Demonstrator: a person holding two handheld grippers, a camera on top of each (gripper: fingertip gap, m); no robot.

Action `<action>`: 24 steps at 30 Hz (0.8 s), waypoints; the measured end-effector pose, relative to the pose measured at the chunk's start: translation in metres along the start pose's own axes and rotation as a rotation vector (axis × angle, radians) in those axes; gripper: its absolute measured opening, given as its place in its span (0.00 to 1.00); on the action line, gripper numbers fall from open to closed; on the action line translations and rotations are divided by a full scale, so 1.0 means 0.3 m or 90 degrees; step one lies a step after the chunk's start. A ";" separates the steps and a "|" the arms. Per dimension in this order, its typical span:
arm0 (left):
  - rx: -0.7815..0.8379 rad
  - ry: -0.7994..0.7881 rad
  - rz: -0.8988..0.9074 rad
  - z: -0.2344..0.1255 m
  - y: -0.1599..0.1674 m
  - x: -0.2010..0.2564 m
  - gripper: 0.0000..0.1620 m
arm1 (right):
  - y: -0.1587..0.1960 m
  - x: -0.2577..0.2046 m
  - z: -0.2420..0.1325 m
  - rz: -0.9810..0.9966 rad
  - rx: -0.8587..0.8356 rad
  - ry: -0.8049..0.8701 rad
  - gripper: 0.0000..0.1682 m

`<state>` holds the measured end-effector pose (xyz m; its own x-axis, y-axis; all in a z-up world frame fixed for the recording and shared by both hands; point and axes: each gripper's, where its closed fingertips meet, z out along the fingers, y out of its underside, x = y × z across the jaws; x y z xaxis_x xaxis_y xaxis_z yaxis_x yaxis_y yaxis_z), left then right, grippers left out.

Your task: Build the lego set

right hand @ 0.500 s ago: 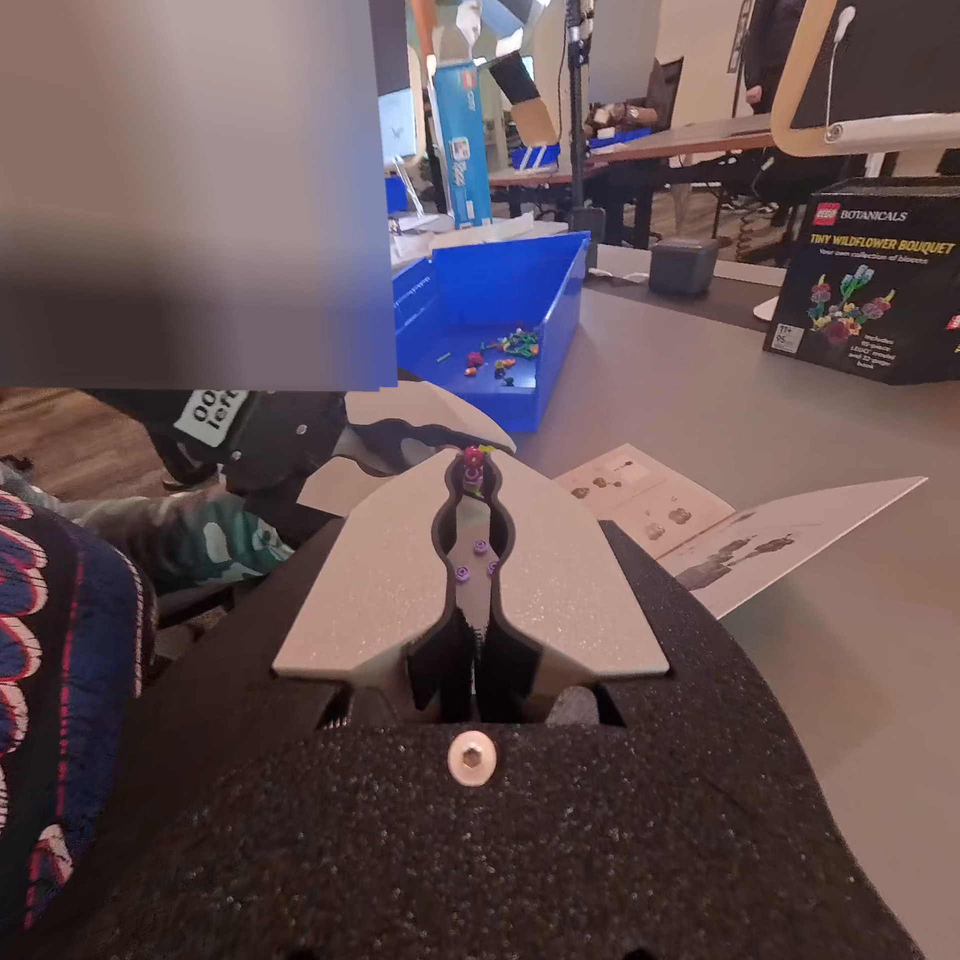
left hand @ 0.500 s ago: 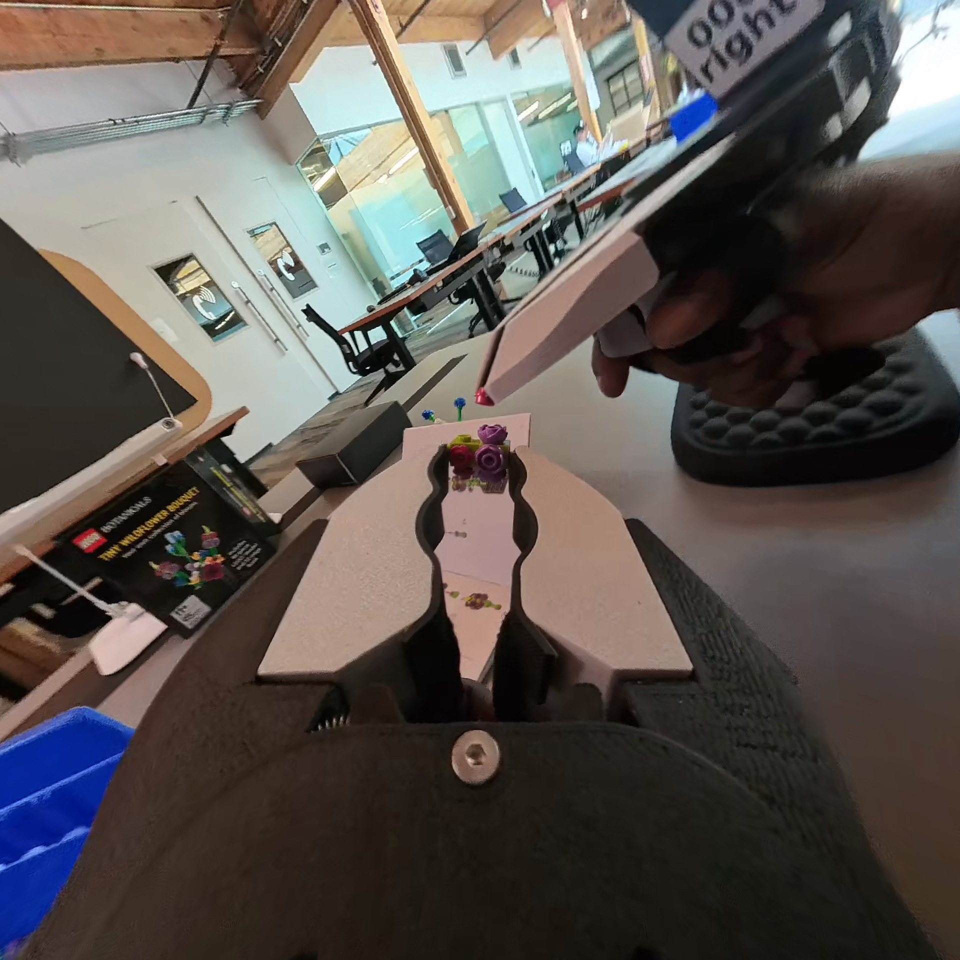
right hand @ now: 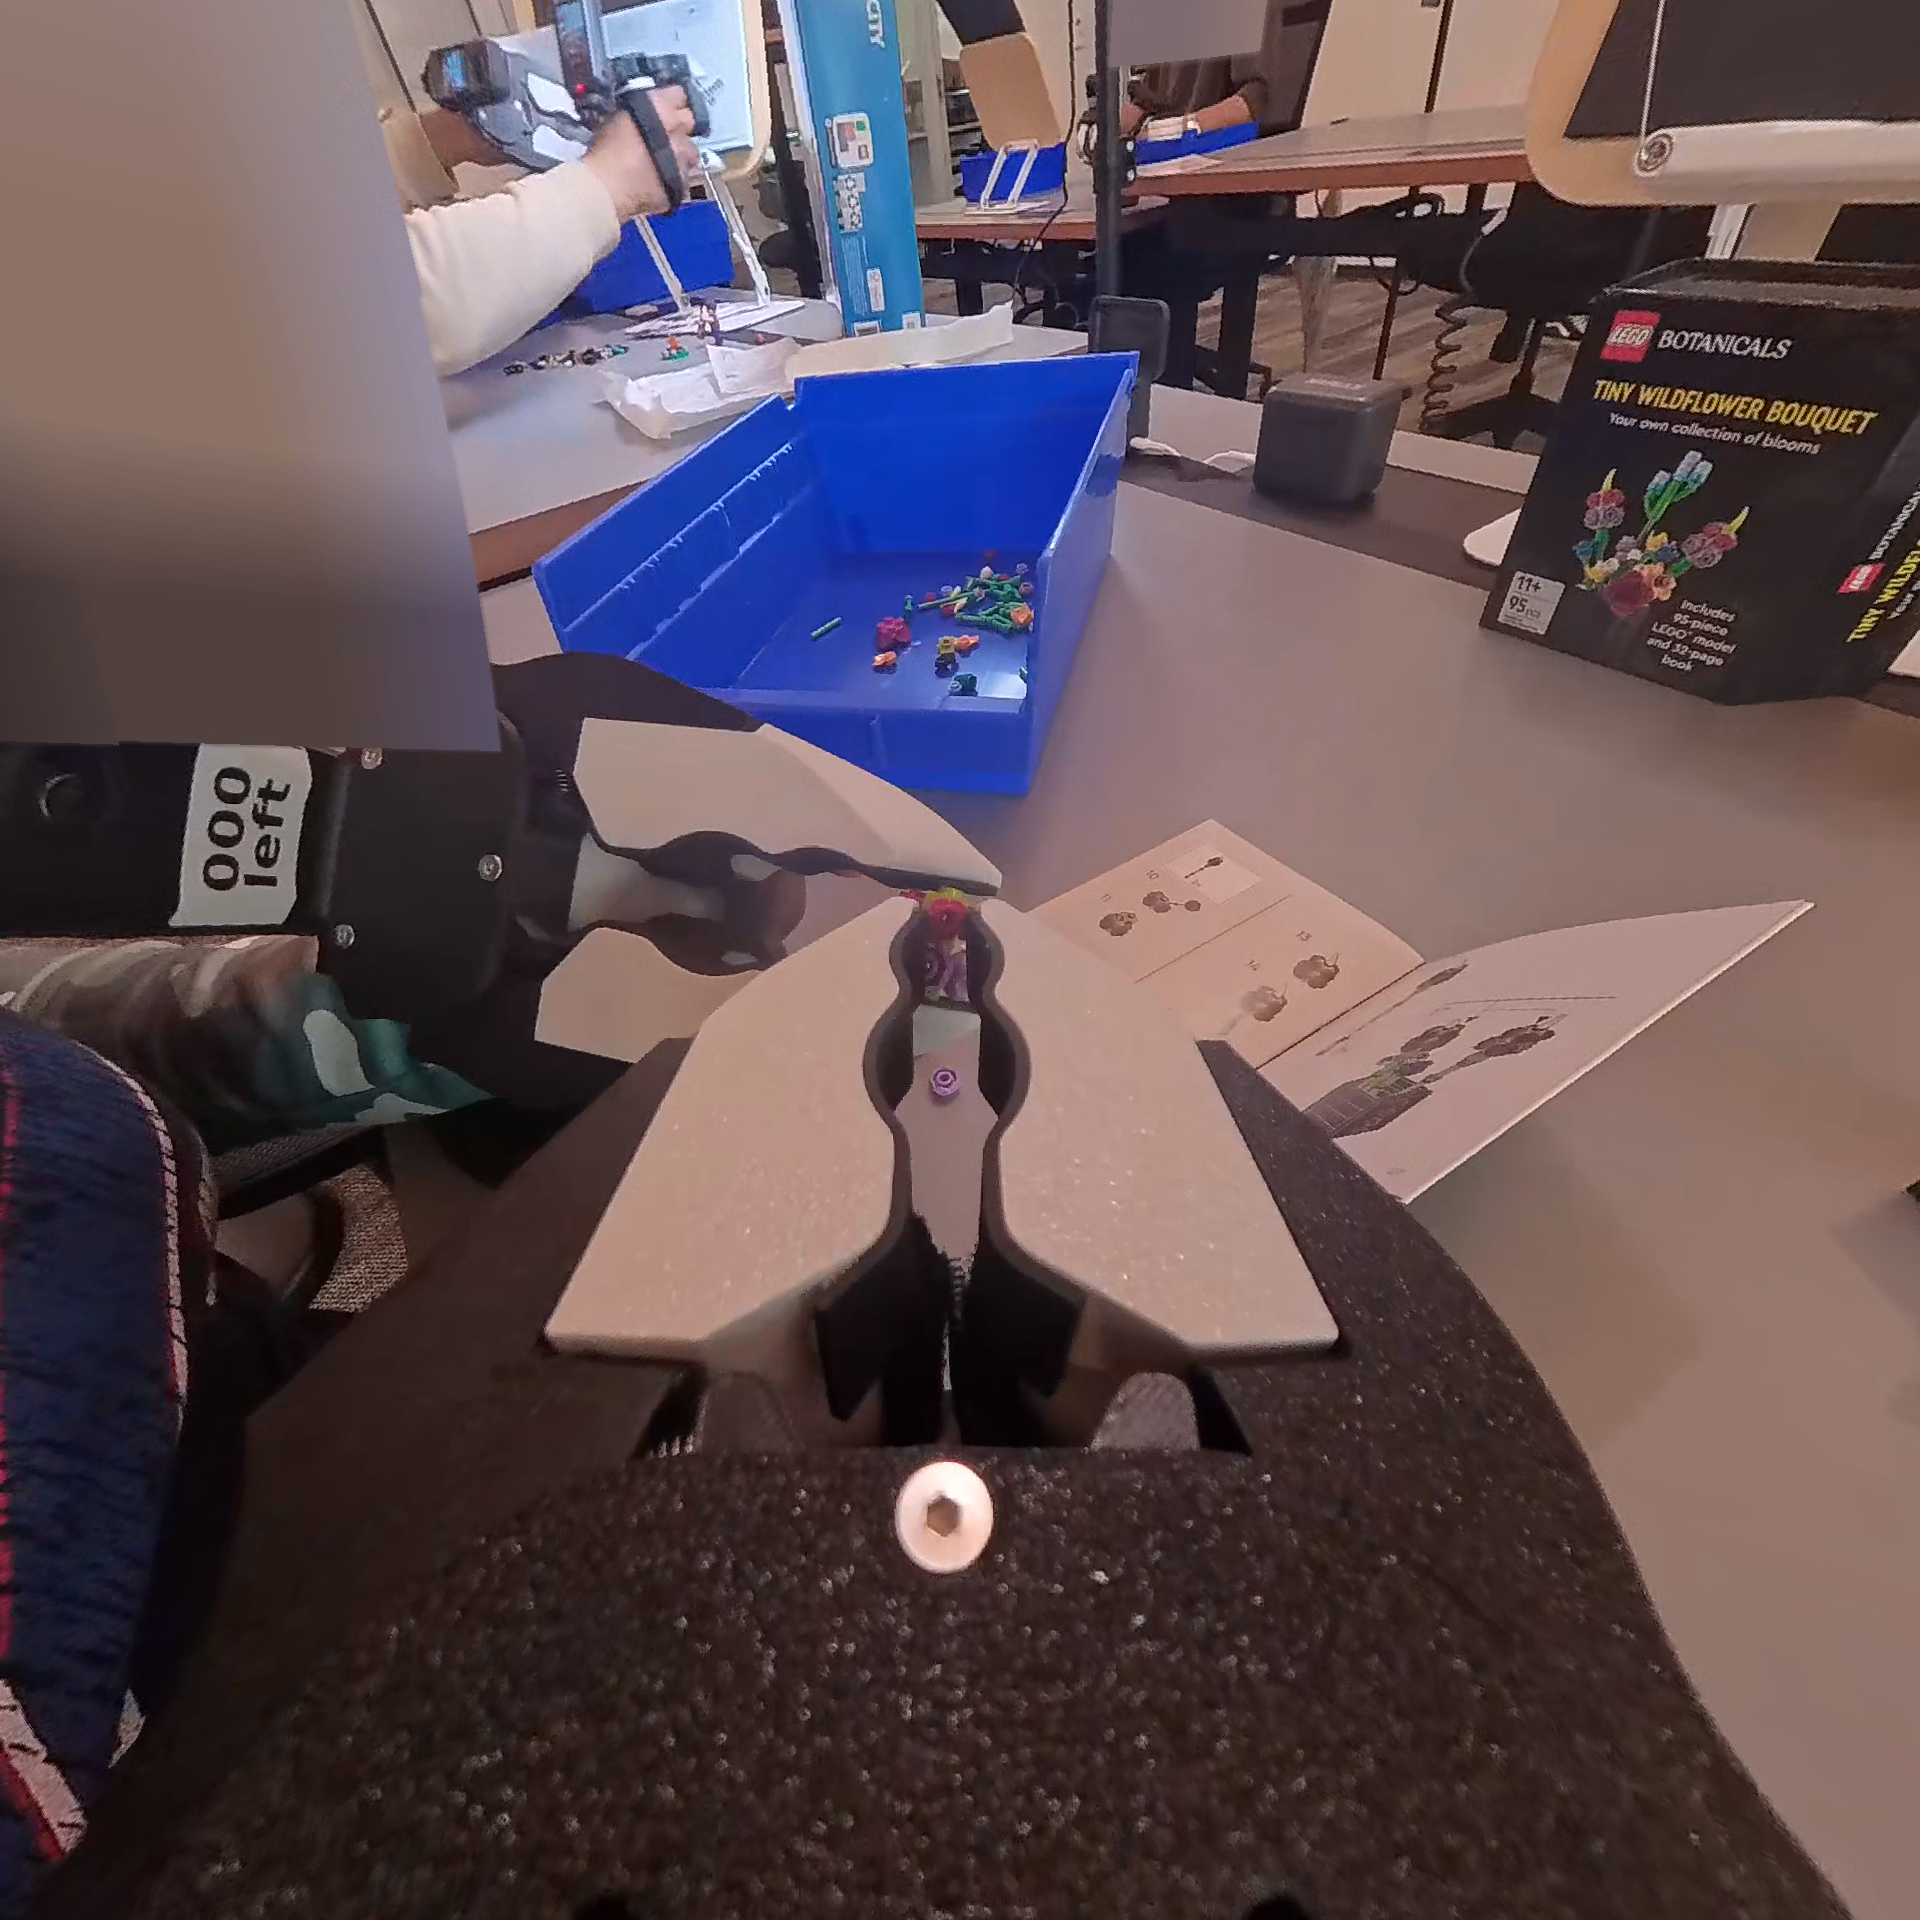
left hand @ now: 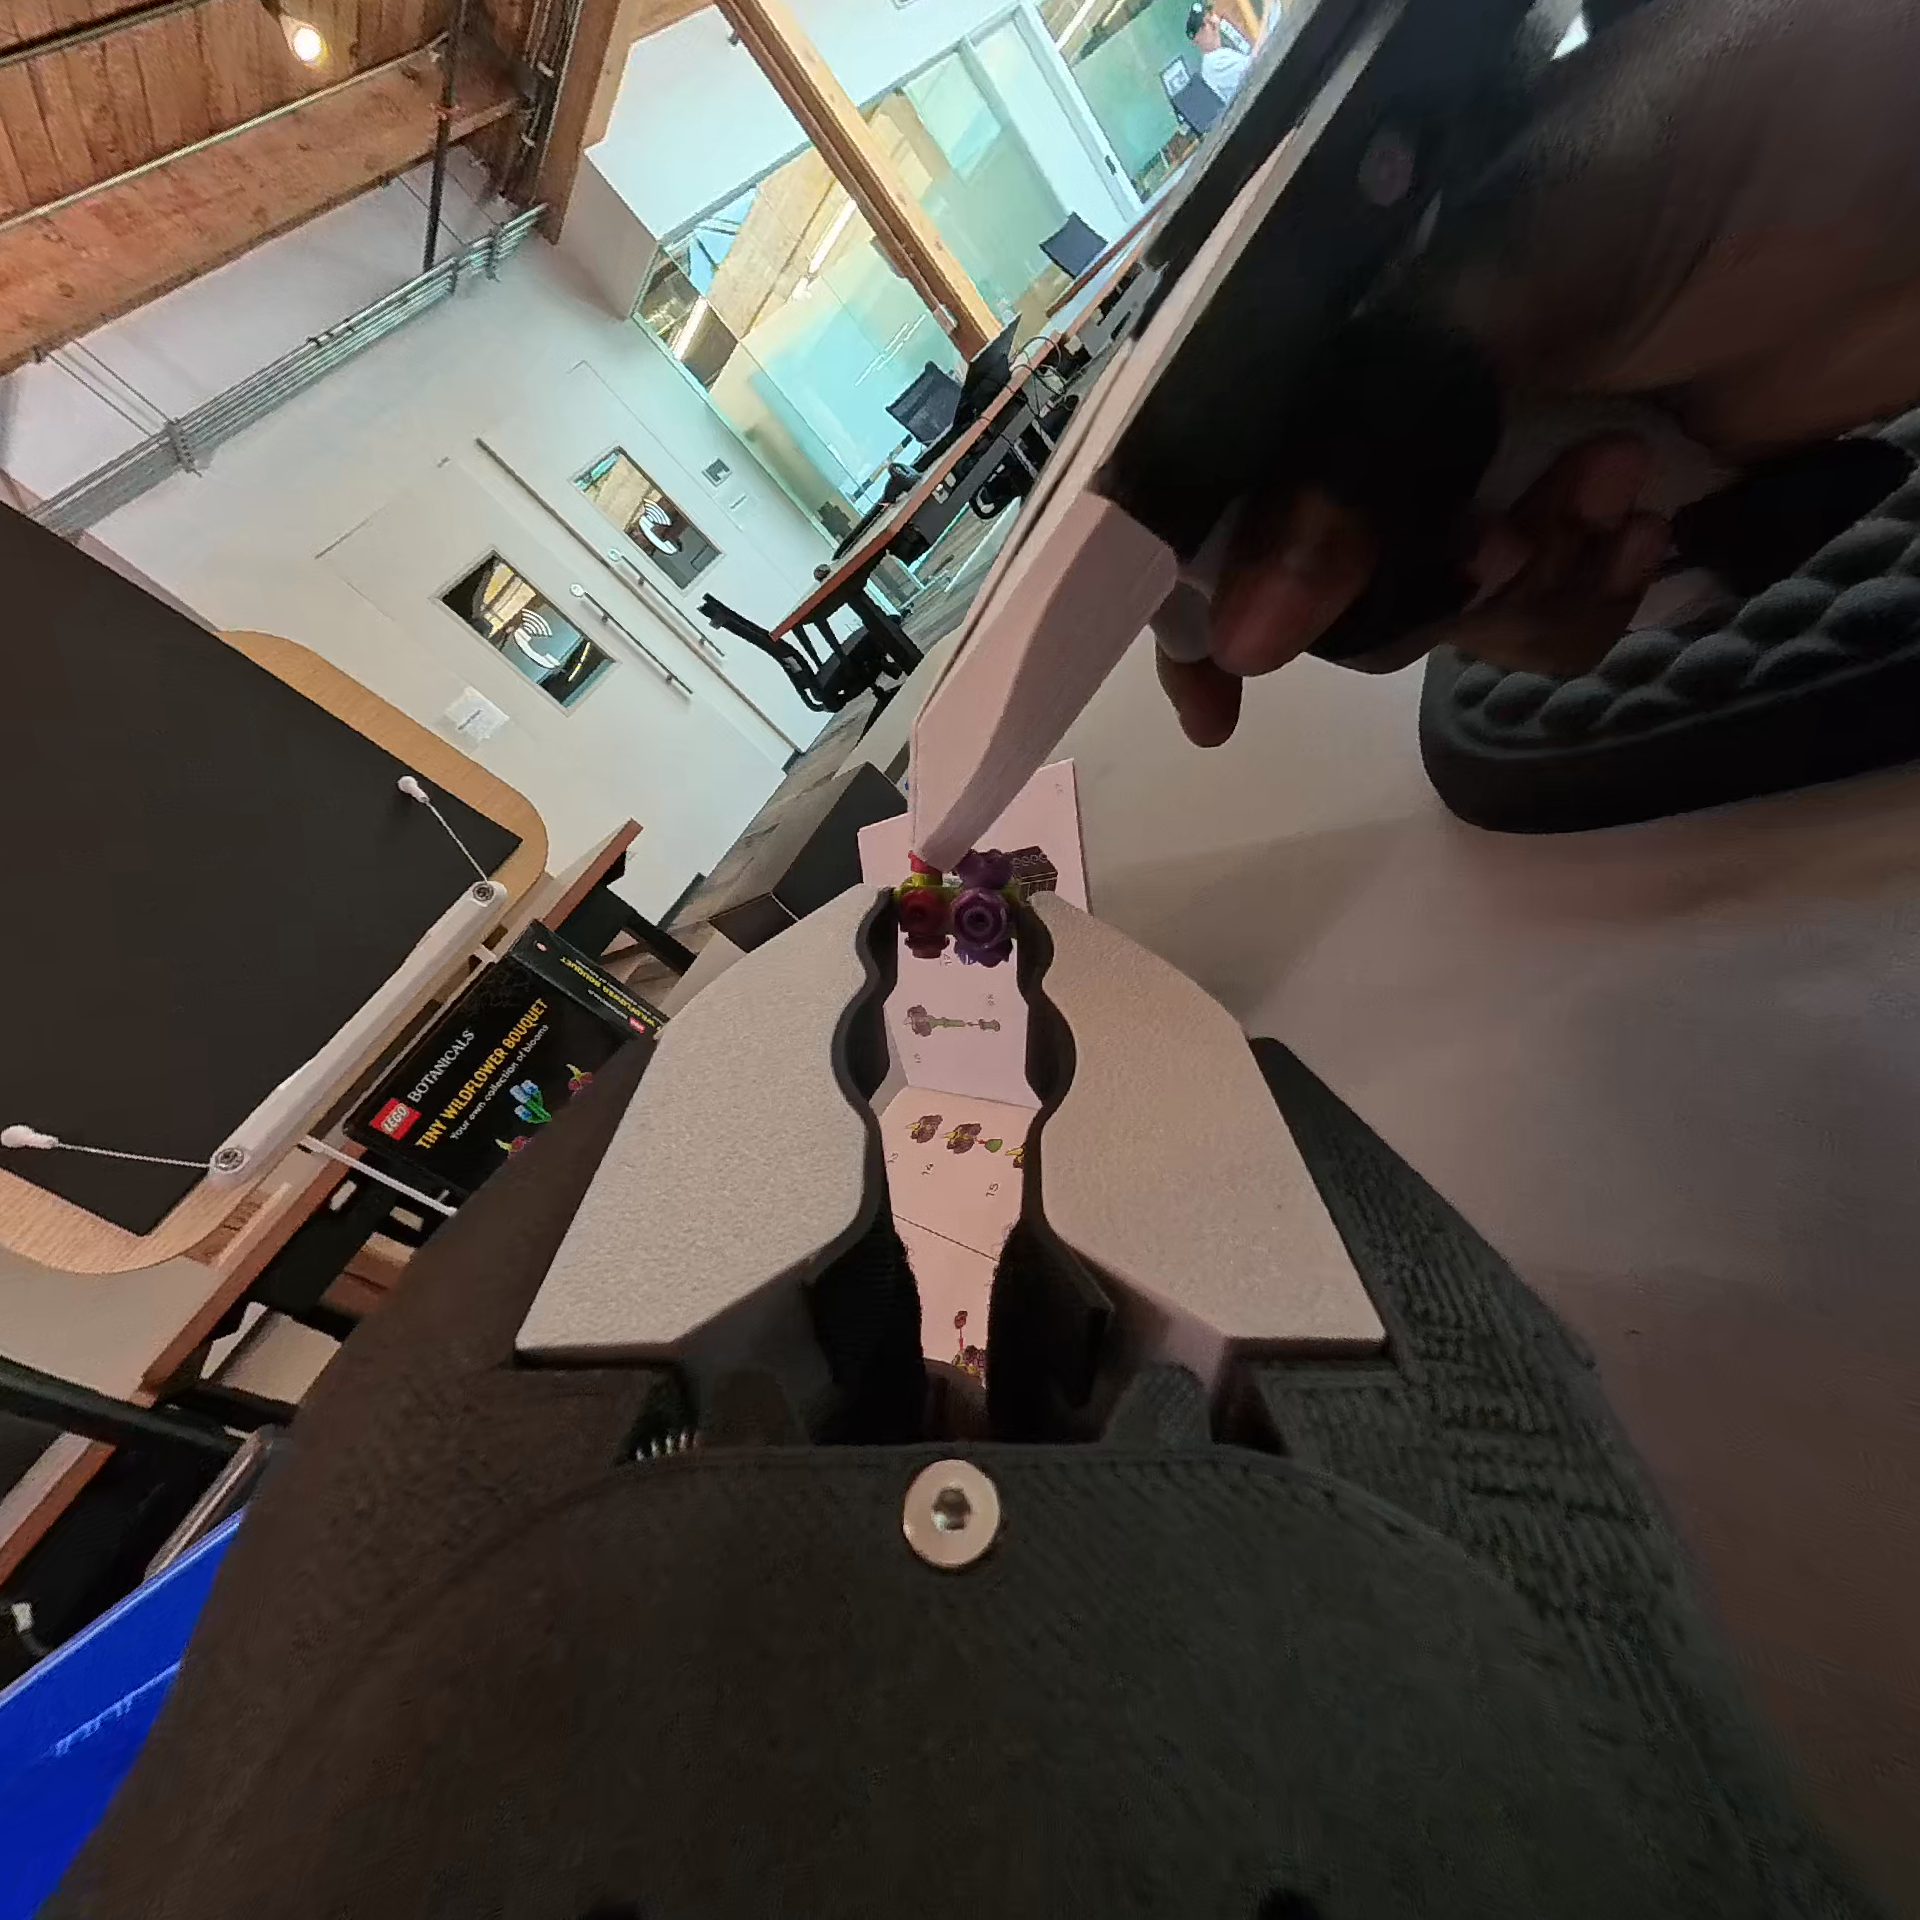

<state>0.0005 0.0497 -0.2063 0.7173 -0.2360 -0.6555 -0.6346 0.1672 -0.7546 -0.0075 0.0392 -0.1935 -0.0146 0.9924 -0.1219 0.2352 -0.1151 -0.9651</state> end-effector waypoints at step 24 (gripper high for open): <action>-0.001 0.027 0.030 -0.010 -0.004 0.032 0.13 | 0.035 -0.020 -0.014 0.063 0.009 -0.020 0.04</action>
<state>0.0073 0.0442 -0.2116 0.6740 -0.2679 -0.6884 -0.6676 0.1780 -0.7229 -0.0010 0.0322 -0.2019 -0.0222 0.9745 -0.2232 0.2232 -0.2128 -0.9513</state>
